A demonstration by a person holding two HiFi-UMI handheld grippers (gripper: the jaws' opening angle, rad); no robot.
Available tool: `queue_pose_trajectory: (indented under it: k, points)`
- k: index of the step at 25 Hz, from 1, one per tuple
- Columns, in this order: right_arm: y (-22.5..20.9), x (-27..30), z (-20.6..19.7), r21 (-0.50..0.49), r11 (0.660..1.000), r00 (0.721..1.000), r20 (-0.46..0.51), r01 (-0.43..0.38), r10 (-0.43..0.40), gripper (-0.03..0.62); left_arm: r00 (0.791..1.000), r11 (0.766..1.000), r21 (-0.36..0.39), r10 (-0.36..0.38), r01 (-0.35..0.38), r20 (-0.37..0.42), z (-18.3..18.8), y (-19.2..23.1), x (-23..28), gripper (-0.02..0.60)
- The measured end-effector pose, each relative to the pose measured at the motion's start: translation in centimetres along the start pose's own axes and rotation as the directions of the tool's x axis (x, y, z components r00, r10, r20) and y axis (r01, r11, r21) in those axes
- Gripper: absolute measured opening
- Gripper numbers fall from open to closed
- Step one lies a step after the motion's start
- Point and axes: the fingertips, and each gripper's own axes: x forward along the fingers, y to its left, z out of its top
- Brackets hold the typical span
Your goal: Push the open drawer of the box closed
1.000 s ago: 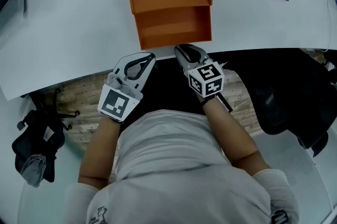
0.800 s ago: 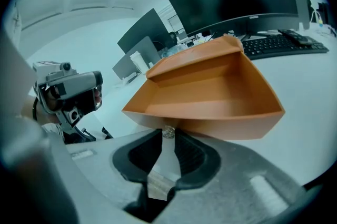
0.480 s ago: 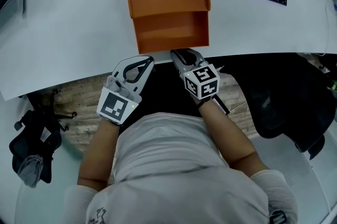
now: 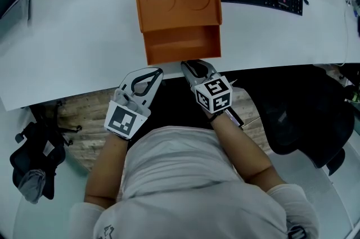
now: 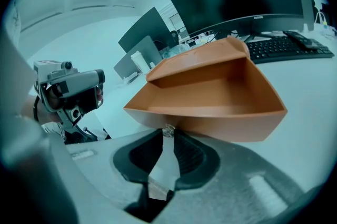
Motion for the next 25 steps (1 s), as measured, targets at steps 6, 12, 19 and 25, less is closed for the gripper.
queue_pose_trajectory:
  k: [6, 12, 19, 25]
  points:
    - [-1.0, 0.9, 1.7, -0.006, 1.000, 1.000, -0.001, -0.006, 0.006, 0.067, 1.000, 1.000, -0.011, 0.027, -0.027, 0.003, 0.6, 1.6, 0.6, -0.002]
    - [-1.5, 1.9, 3.0, -0.014, 1.000, 1.000, -0.002, -0.016, 0.016, 0.067, 0.999, 0.999, -0.016, 0.048, -0.048, 0.009, 1.0, 2.9, 1.0, -0.002]
    - [-2.2, 2.8, 4.6, -0.016, 1.000, 1.000, -0.008, -0.023, 0.023, 0.066, 0.998, 0.997, -0.028, 0.067, -0.067, 0.001, 1.8, 4.1, 1.6, -0.002]
    - [-2.8, 3.4, 6.0, -0.022, 0.999, 1.000, -0.005, -0.028, 0.028, 0.066, 0.997, 0.996, -0.029, 0.082, -0.082, 0.000, 2.5, 4.8, 2.0, -0.002]
